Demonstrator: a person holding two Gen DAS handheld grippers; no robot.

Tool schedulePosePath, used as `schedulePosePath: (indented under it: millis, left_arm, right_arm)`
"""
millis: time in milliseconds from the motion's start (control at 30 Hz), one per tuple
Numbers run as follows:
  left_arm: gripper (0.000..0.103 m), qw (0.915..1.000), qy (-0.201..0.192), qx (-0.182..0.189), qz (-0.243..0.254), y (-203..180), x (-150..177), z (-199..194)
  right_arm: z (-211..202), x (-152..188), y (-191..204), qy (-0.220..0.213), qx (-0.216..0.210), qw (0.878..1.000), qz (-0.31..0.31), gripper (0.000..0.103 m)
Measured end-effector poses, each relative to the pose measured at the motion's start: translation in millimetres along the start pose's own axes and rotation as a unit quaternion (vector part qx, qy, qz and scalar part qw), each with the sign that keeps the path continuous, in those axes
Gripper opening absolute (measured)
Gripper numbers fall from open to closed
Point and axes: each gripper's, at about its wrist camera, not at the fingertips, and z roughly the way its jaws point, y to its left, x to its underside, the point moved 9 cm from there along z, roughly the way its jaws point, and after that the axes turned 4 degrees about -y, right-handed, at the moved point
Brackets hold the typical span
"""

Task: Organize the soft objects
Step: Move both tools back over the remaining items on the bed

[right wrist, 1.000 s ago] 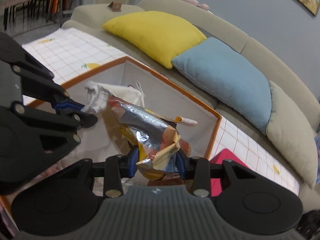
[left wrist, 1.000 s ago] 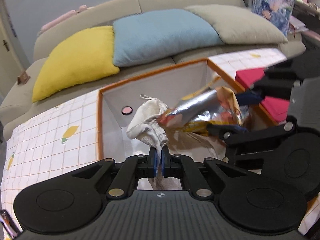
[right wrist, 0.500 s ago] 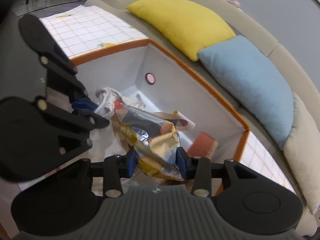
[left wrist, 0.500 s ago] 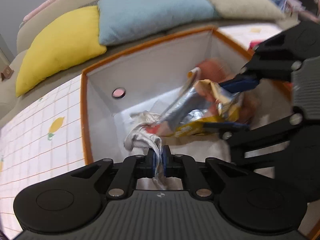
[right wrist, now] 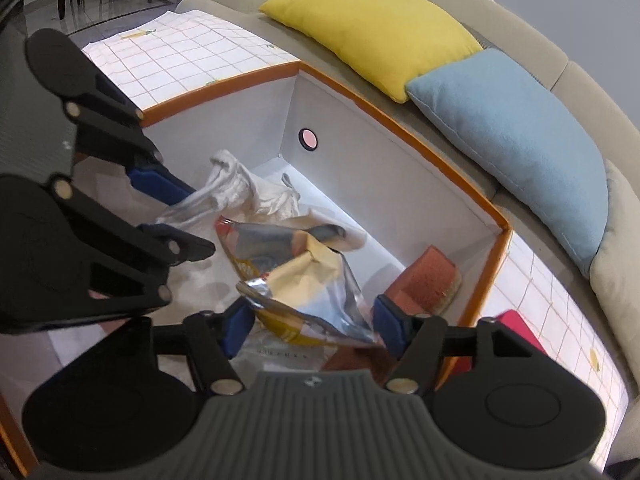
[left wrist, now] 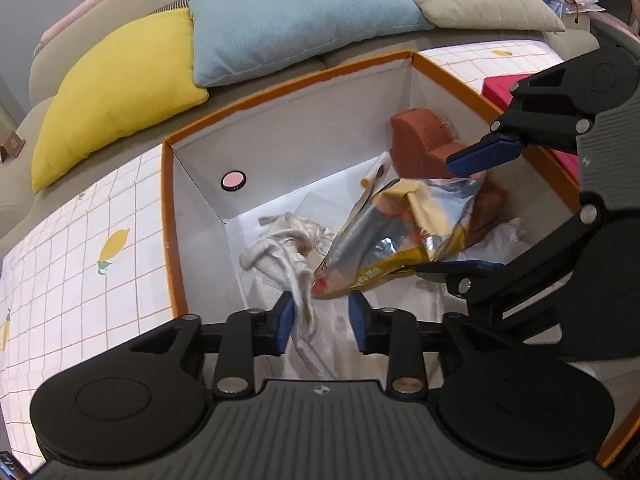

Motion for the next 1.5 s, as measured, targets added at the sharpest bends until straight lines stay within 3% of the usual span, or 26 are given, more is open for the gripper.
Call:
schedulePosePath:
  millis: [33,200,400,533,767,967,1200,1500]
  left_arm:
    - [0.053,1.0,-0.001,-0.005,0.0,1.3,-0.4,-3.0]
    - [0.062,0.9998,-0.005,0.001,-0.018,4.7,-3.0,-20.2]
    - [0.062,0.9993,-0.017,0.007,-0.034,-0.9,-12.6,-44.7]
    - [0.062,0.9971,-0.058,0.017,-0.046,-10.0,-22.1,-71.4]
    - [0.062,0.9844,-0.147,0.056,-0.079,-47.5,-28.4,-112.0]
    - [0.062,0.9713,-0.192,0.084,-0.112,-83.0,-22.2,-127.2]
    - [0.062,0.9676,-0.198,0.109,-0.113,-120.8,-9.5,-132.4]
    - [0.062,0.9661,-0.158,0.169,-0.114,-165.6,-10.8,-113.8]
  right_arm:
    - [-2.7,1.1,0.4,0.002,-0.005,1.0,0.004,0.068]
    - [-20.6,2.2,-2.9,0.005,-0.016,1.0,0.019,0.08]
    - [-50.1,-4.2,-11.6,-0.01,-0.008,1.0,0.026,0.081]
    - [-79.3,2.0,-24.5,-0.038,0.017,0.997,0.06,0.081]
    - [-135.8,41.9,-41.7,-0.092,0.065,0.981,0.156,0.081]
    - [-177.5,88.9,-40.9,-0.119,0.108,0.959,0.234,0.081]
    - [-202.6,145.2,-38.8,-0.104,0.146,0.934,0.309,0.08]
    - [-209.2,205.3,-58.4,-0.054,0.185,0.926,0.326,0.079]
